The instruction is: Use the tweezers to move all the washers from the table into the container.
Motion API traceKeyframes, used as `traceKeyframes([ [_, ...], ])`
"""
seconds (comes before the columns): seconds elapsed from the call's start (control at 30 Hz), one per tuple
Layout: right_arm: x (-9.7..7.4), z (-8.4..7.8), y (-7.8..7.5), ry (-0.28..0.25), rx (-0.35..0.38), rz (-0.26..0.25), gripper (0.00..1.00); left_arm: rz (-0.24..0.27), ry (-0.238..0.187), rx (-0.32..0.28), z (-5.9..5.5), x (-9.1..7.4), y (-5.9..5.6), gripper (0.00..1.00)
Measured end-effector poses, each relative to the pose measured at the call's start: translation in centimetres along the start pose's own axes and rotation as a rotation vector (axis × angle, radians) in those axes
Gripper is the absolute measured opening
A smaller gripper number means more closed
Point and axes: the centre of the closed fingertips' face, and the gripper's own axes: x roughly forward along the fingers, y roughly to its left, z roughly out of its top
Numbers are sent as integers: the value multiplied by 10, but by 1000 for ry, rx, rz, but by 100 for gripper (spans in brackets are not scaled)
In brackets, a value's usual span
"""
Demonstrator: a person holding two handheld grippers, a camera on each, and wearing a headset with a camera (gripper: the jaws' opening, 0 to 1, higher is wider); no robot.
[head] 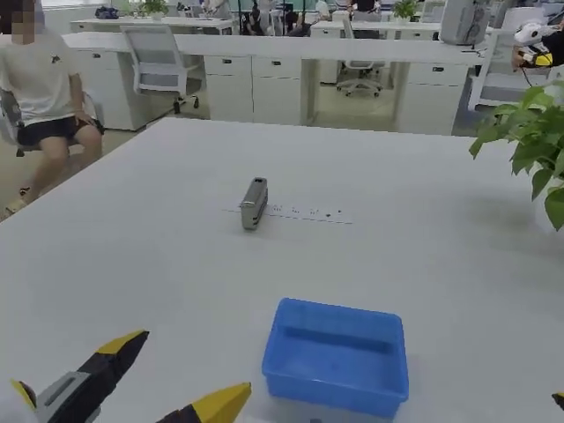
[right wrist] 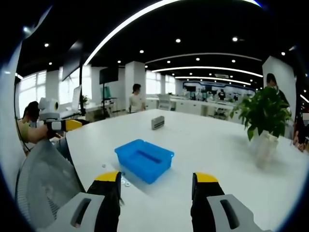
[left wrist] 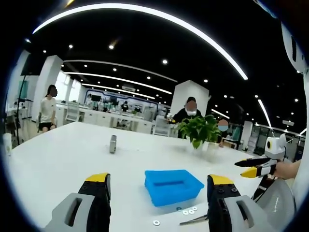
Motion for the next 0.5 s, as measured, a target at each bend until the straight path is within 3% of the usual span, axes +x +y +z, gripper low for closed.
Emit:
traceKeyframes([
  [0.5,0,-3,4,17,-13,10,54,-5,22,11,-4,0,-2,83],
])
